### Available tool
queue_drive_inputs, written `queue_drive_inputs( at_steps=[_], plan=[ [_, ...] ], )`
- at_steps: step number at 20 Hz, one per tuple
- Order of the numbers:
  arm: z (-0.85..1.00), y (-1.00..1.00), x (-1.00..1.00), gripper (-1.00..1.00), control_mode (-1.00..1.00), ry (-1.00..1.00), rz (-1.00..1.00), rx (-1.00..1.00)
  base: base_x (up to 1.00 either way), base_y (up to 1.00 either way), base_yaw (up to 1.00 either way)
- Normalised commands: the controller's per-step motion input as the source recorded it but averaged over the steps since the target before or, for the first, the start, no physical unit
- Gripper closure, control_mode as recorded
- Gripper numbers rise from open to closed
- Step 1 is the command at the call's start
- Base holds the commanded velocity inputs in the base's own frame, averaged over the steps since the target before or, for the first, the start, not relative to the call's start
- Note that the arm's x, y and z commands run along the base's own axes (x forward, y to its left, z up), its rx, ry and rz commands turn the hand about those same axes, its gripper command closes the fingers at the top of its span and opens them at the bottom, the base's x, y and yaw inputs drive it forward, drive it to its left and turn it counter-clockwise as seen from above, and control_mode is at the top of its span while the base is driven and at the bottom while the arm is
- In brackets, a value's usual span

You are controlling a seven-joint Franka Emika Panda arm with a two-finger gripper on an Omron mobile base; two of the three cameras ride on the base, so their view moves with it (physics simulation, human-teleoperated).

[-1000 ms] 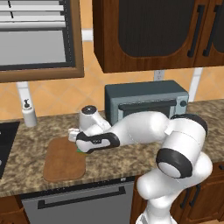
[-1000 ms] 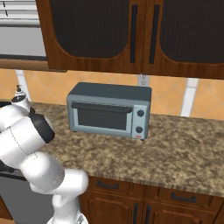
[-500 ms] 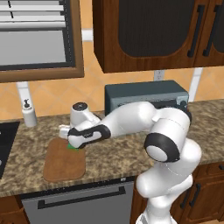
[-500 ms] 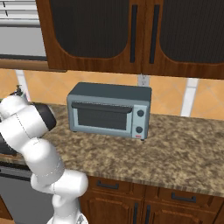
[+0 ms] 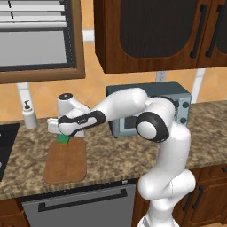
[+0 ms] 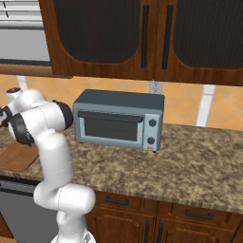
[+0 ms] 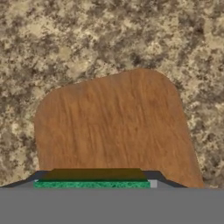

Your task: Pick up the sponge from the counter and clean the cutting board by briefly scrubbing or pressing down on the cutting board. Once finished, release the sponge.

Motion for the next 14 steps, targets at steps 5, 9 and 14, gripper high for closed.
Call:
queue_drive_inputs(
  at_steps=[5,9,14],
  plan=[
    [-0.30,0.33,0.01,1.00,-1.00,0.00,0.00,-0.04,0.00,0.00,0.00],
    [-0.35,0.27,0.16,1.00,-1.00,0.00,0.00,-0.04,0.00,0.00,0.00],
    [-0.44,0.09,0.32,1.00,-1.00,0.00,0.00,-0.02,0.00,0.00,0.00]
  ],
)
